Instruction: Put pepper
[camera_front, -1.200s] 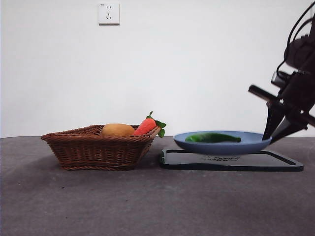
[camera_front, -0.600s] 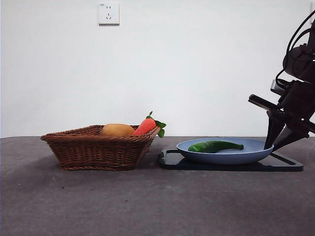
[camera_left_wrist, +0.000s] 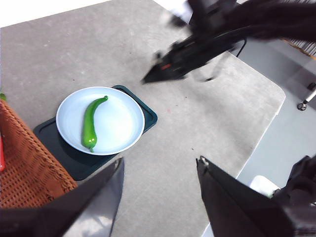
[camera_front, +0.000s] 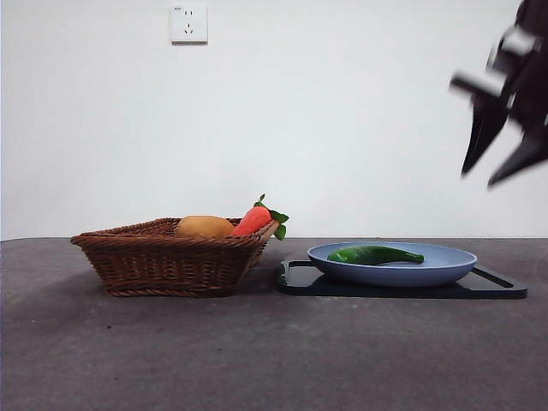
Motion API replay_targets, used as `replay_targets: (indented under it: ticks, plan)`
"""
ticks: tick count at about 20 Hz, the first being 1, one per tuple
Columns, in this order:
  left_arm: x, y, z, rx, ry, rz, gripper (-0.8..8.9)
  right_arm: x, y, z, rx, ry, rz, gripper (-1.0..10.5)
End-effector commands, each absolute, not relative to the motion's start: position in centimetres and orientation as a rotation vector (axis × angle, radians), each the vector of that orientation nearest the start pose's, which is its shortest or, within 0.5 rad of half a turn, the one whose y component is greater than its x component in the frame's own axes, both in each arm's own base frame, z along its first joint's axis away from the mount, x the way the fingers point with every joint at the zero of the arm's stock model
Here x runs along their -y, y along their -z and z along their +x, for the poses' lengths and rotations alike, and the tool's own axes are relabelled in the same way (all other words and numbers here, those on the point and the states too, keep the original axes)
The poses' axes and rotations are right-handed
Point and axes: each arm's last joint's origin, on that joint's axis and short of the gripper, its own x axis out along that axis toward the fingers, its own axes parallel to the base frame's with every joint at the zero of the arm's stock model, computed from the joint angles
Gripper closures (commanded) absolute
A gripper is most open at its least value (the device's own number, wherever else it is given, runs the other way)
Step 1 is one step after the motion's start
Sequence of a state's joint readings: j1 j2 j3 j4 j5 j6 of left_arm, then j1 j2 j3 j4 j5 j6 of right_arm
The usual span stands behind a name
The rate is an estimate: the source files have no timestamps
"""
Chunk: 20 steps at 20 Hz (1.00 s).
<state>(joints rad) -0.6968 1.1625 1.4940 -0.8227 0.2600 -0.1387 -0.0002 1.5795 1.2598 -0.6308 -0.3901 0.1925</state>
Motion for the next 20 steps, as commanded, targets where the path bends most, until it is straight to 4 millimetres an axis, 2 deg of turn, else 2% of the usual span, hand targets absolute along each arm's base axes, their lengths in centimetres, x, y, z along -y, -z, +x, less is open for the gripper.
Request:
replay_targets:
  ticks: [1, 3, 4, 7, 11, 13, 15, 16, 20]
  plan:
    - [14.3, -44.2, 15.7, -0.538, 0.911, 0.004, 5.55, -2.0, -30.3, 30.0, -0.947, -0.333, 0.279, 7.6]
    - [14.3, -44.1, 15.7, -0.54, 0.914, 0.021, 5.55, -2.8, -33.1, 26.3, -0.924, -0.382, 0.231, 7.7]
    - [14.3, -44.0, 15.7, -0.546, 0.914, 0.022, 5.55, -3.3, -34.7, 23.8, -0.903, -0.416, 0.204, 7.7]
    - [14.3, -43.9, 15.6, -0.555, 0.913, 0.028, 5.55, -4.1, -36.8, 19.3, -0.879, -0.476, 0.171, 7.7]
    - [14.2, -43.7, 15.5, -0.578, 0.915, 0.054, 5.57, -4.3, -37.8, 14.1, -0.915, -0.55, 0.118, 8.1]
    - [14.1, -43.5, 15.4, -0.599, 0.913, 0.063, 6.17, -4.2, -37.9, 12.7, -0.939, -0.575, 0.088, 8.5]
    - [14.0, -43.3, 15.4, -0.62, 0.91, 0.068, 7.56, -4.0, -37.9, 11.9, -0.944, -0.591, 0.058, 9.5]
    - [14.0, -43.2, 15.3, -0.629, 0.909, 0.07, 8.13, -4.0, -37.9, 11.7, -0.938, -0.595, 0.05, 9.4]
    - [14.0, -43.2, 15.3, -0.635, 0.908, 0.071, 8.06, -4.0, -38.0, 11.7, -0.947, -0.576, 0.086, 9.4]
